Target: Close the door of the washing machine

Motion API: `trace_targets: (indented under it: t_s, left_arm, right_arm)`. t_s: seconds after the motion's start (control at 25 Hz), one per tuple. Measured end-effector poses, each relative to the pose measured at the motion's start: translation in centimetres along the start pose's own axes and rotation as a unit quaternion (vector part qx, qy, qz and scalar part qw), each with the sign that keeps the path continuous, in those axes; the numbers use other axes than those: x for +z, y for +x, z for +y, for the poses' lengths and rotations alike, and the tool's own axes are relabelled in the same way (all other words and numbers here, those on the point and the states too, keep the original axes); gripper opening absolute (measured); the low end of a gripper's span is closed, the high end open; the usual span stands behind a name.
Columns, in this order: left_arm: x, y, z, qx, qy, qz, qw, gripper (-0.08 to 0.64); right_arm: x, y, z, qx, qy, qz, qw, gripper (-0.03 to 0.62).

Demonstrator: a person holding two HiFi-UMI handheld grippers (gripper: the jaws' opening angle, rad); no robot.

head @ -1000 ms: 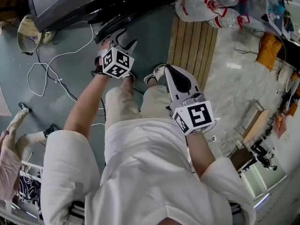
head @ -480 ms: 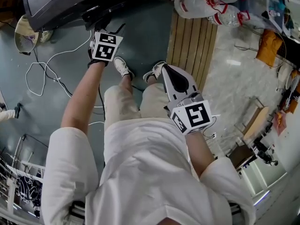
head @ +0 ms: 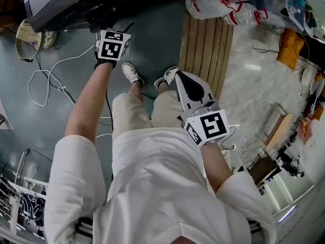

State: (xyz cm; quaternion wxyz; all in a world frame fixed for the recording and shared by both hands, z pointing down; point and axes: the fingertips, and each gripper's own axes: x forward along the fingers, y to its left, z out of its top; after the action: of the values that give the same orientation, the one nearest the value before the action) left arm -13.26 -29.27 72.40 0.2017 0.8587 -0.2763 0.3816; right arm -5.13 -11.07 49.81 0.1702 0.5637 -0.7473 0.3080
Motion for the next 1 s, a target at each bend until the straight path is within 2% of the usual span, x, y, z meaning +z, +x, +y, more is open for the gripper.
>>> trace_targets:
  t_s: [0.16,0.32,0.72,0.88,1.0]
  left_arm:
    - [0.4,-0.8,-0.2,0.011,-0.024,-0.004,0.9996,0.272]
    - [1.1,-2.1,-0.5,0.022,-0.027,-0.012,0.9993,0.272]
    - [1.8,-8.6,-2.1,0.053,-0.056,-0.032,0.9965,0.268]
    - [2.6,-12.0,-2.0,0.079,-0.082,-0.060,0.9917,0.229]
    - [3.3,-14.5,-2.3,0.092,-0.087,-0.071,0.9894,0.140]
  right_arm:
    - [0.5,-1.3,-0.3,-0.003,-0.003,-0.007,1.000,-0.002]
    - [1.2,-2.2,-0.1,0.002,-0.014,-0.015,1.000,-0.002]
    - [5.5,-4.5,2.4,0.044,-0.060,-0.055,0.996,-0.002]
    - [7.4,-5.4,3.4,0.057,-0.078,-0.073,0.993,-0.002]
    - [8.5,-6.3,3.9,0.068,-0.088,-0.083,0.990,-0.002]
